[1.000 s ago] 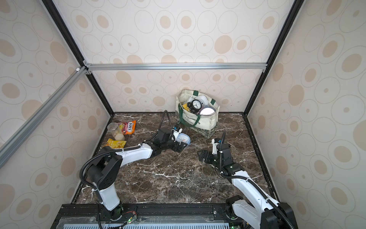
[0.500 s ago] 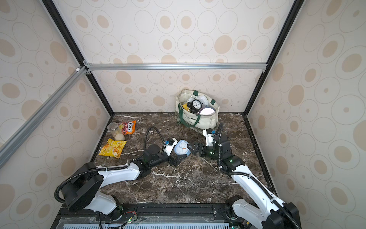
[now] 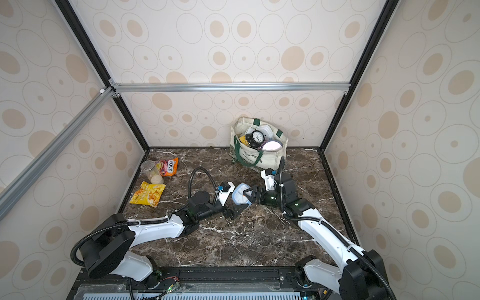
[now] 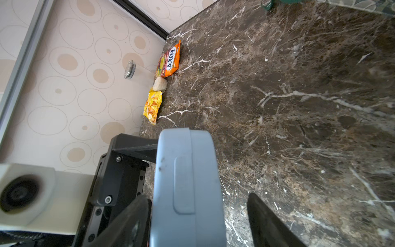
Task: Put the alarm clock into the canvas bag
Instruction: Pick up the alarm from the center of the board.
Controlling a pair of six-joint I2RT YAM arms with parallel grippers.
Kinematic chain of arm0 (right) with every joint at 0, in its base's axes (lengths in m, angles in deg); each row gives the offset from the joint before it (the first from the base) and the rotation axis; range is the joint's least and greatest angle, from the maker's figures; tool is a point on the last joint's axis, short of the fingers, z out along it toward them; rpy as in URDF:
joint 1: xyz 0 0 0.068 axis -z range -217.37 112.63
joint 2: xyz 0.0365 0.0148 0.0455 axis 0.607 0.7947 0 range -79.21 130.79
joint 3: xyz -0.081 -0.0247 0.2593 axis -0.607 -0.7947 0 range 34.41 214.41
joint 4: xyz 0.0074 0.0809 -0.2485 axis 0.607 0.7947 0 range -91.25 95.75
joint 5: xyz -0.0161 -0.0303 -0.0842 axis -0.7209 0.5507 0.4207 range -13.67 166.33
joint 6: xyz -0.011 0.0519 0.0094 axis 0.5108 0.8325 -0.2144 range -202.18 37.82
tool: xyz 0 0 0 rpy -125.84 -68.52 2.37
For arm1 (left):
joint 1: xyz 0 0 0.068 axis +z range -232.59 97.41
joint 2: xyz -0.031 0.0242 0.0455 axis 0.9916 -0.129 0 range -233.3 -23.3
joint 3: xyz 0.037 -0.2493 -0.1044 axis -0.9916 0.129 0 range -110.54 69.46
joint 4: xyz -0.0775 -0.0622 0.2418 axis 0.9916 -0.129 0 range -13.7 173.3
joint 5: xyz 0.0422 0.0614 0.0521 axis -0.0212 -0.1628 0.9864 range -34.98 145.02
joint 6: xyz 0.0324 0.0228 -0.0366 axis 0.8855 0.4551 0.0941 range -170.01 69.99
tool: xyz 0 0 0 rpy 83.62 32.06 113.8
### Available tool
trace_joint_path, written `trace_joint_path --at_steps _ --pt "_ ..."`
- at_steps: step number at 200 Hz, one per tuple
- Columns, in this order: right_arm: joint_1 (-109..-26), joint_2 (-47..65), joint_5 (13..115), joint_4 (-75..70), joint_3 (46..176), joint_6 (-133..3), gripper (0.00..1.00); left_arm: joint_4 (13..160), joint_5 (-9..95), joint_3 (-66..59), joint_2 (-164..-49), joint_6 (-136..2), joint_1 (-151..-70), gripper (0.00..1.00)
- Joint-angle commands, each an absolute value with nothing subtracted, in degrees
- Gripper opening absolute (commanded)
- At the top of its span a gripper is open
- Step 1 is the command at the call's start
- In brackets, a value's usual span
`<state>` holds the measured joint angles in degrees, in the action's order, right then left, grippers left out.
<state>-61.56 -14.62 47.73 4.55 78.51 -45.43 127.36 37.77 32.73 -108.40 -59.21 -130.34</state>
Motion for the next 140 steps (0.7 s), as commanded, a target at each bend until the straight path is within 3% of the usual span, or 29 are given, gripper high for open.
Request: trace_joint_path --at_steps 1,20,62,113,130,134,140 --pt "-62.14 -14.52 46.17 3.2 78.8 -44.44 0.65 131.47 37.86 31.67 -107.02 -57.84 -130.95 0.73" --pt "-62.24 -14.74 45.84 2.58 78.06 -43.61 0.55 131.91 37.72 31.47 -107.63 -58.14 -131.03 0.73" --pt "-62.27 -16.08 46.6 2.74 76.74 -42.8 0.5 131.91 37.52 30.54 -108.88 -58.21 -131.19 0.73" --pt "-62.24 -17.69 48.13 2.1 76.31 -42.58 0.37 132.37 37.19 30.26 -109.43 -58.51 -131.28 0.76" --pt "-62.25 -17.67 48.19 1.53 76.8 -42.95 0.3 133.02 36.56 30.35 -109.43 -59.41 -131.29 0.81" --pt "-62.21 -17.74 48.36 1.66 76.98 -43.12 0.29 133.16 36.42 30.3 -109.43 -59.76 -131.28 0.97" --pt "-62.25 -17.86 49.01 1.93 77.27 -43.53 0.28 133.39 36.39 30.26 -109.43 -60.36 -131.28 0.98"
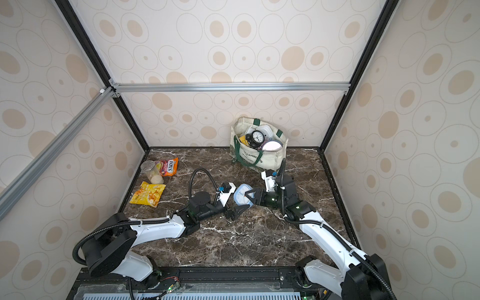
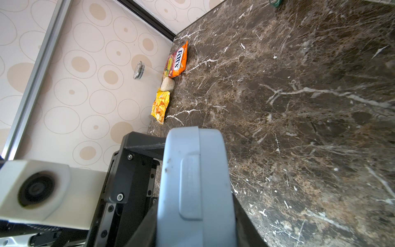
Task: Put the alarm clock into the canvas bag
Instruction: Pick up the alarm from the center of the board, then place the alarm at the canvas bag.
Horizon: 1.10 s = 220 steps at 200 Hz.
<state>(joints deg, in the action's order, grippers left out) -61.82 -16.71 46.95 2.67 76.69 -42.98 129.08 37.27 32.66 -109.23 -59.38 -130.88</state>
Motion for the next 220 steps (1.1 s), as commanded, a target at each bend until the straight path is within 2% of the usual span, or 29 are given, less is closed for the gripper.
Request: trace_joint_path --at_steps 1,22,63,83,126,172,220 --pt "-62.25 -17.9 49.09 1.96 77.33 -43.56 0.27 133.4 36.39 30.22 -109.43 -60.46 -131.33 0.98" --pt "-62.2 -18.74 53.18 1.73 78.13 -44.04 0.2 133.58 37.66 29.74 -109.28 -62.94 -131.28 0.98" --pt "-62.25 -18.7 65.01 1.13 81.86 -45.34 0.19 130.51 49.99 31.93 -103.37 -70.87 -129.85 0.98" --pt "-62.25 -14.75 66.77 -2.41 85.2 -45.17 0.18 128.89 55.95 35.5 -96.86 -74.96 -127.93 0.98" --pt "-63.71 3.06 71.4 -12.86 100.39 -44.21 0.16 120.68 61.78 39.84 -84.7 -74.3 -125.65 0.98" --pt "-66.01 23.12 87.74 -20.38 121.61 -47.3 0.15 116.9 63.44 43.97 -77.64 -74.61 -125.35 0.99" --pt "-65.85 41.12 98.19 -11.22 149.68 -54.12 0.15 113.53 63.55 46.7 -71.55 -75.08 -125.26 0.98"
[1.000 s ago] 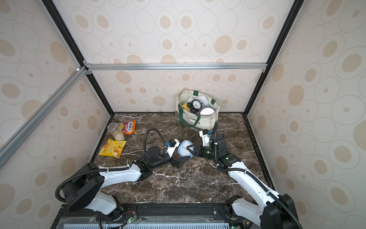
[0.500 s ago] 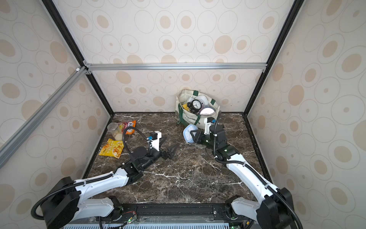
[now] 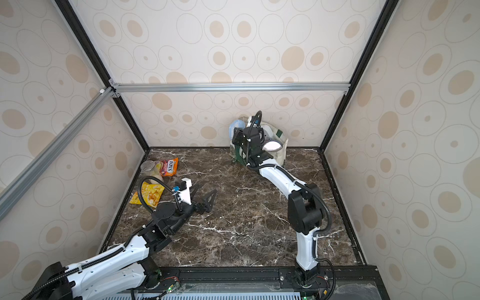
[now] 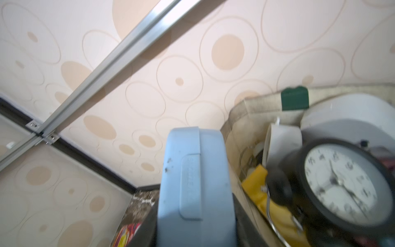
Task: Put the alarm clock into the canvas bag
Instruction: Place the alarm at the canvas bag.
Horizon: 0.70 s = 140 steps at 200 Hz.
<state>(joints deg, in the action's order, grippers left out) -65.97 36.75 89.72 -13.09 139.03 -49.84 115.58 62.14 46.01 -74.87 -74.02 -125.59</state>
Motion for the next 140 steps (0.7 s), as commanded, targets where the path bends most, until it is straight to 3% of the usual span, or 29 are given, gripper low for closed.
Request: trace_joint_path --at_steps 1,63,115,130,140 --pt "-65.85 41.51 98.43 -10.94 150.19 -54.22 0.15 113.54 63.64 46.74 -71.46 -75.07 -125.28 0.98" --pt "-63.84 54.29 102.15 -3.61 167.7 -54.73 0.15 110.76 65.63 48.14 -66.06 -74.4 -125.23 0.98" --pt "-62.86 61.07 102.03 -4.75 173.97 -53.59 0.15 111.26 64.75 48.75 -66.72 -75.23 -125.18 0.98" --pt "-62.56 62.66 102.27 -2.99 175.95 -52.24 0.17 111.53 64.74 48.73 -66.56 -75.58 -125.2 0.98" --pt "-62.42 63.15 102.3 -3.17 175.85 -51.5 0.26 111.73 64.82 48.63 -66.33 -75.7 -125.22 0.98"
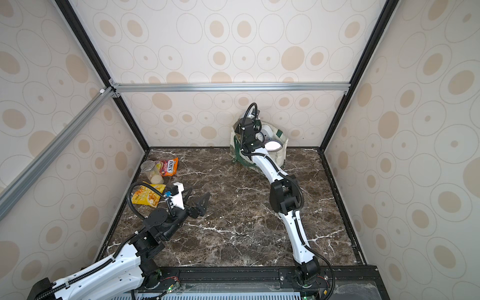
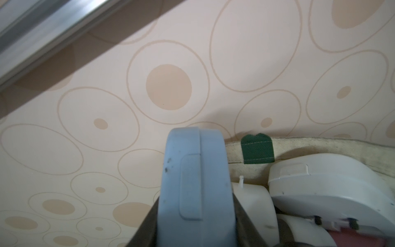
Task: Put the alarm clock into the canvas bag
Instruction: Place the alarm at the canvas bag.
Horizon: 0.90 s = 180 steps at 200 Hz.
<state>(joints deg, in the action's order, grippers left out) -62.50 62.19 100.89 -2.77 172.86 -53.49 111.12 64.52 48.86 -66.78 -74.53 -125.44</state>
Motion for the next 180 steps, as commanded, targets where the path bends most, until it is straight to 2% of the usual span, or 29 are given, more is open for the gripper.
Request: trace_joint_path --at_steps 1,10,38,96,115,137,180 --pt "-62.42 63.2 102.33 -3.22 175.84 -51.46 0.28 111.8 64.85 48.63 -66.3 -75.69 -125.17 0.98" --pt "-62.21 63.59 102.2 -3.58 175.9 -51.07 0.42 112.2 65.25 48.7 -66.1 -75.77 -125.16 0.99" --pt "-61.91 62.97 98.87 -6.61 174.25 -52.0 0.7 110.78 65.83 47.54 -66.9 -74.33 -125.15 0.98" --pt "-61.95 56.01 92.31 -12.15 166.52 -54.88 0.74 112.38 64.99 48.2 -68.85 -75.82 -125.12 0.98" --pt "-62.22 50.23 88.65 -13.41 157.75 -57.35 0.79 111.13 65.02 47.22 -69.9 -77.6 -125.13 0.98" --pt "-62.82 40.15 88.98 -17.05 143.97 -61.68 0.89 110.35 65.68 46.87 -69.5 -80.01 -124.98 0.98" --pt "-60.17 25.6 92.08 3.17 133.58 -63.1 0.9 109.54 64.32 45.23 -71.56 -81.38 -124.76 0.98"
